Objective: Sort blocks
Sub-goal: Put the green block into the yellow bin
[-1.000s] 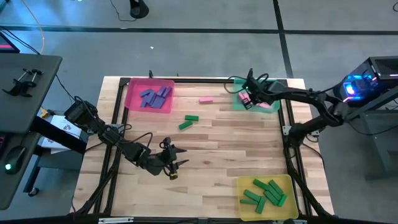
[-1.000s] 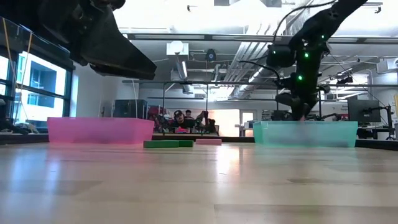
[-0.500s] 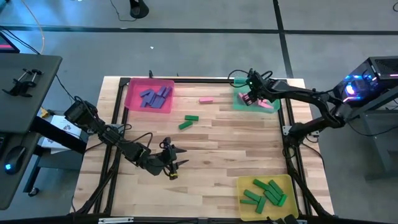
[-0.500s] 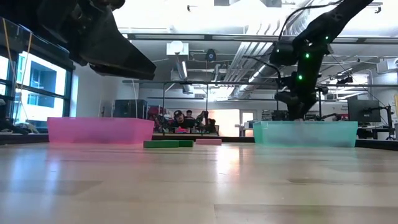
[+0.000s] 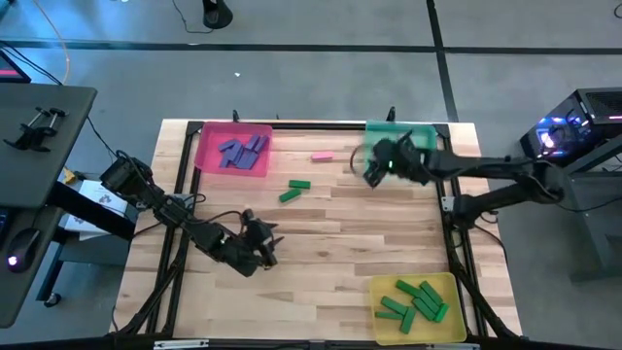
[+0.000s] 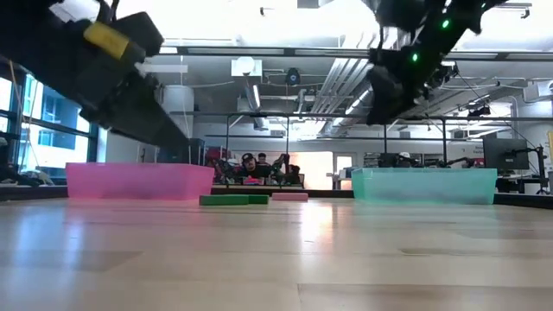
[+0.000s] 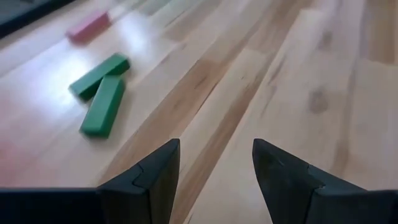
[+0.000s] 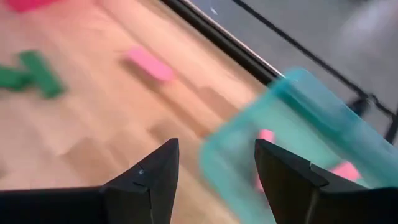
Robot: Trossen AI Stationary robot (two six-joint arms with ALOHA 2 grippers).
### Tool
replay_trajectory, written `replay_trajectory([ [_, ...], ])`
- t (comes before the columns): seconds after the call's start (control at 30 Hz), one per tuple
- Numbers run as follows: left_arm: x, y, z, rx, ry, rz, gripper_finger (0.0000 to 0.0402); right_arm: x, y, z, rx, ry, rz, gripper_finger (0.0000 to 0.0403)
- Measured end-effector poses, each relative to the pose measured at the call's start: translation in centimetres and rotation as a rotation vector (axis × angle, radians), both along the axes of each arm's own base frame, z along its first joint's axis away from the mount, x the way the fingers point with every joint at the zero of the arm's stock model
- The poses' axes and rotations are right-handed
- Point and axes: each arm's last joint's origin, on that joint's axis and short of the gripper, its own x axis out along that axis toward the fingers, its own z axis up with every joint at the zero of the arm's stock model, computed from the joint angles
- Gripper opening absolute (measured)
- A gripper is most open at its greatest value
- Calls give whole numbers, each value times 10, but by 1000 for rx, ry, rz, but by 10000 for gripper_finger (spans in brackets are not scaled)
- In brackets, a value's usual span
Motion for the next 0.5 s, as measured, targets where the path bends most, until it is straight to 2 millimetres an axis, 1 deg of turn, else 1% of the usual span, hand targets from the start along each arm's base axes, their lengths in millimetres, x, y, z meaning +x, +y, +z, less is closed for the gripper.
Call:
replay_trajectory([
  [0.13,-3,9,-5,-42,69,39,188,13,45,1,-39,-54,84,195],
  [0.27,3,25,-6,-125,151,32,179,21,91,-2,-63,-132,144,195],
  [0.4,13,47,-5,-79,205,2,171,26,136,-11,-116,-199,184,195],
  [0.5,20,68,-4,3,224,42,170,28,164,-23,-156,-222,210,195],
])
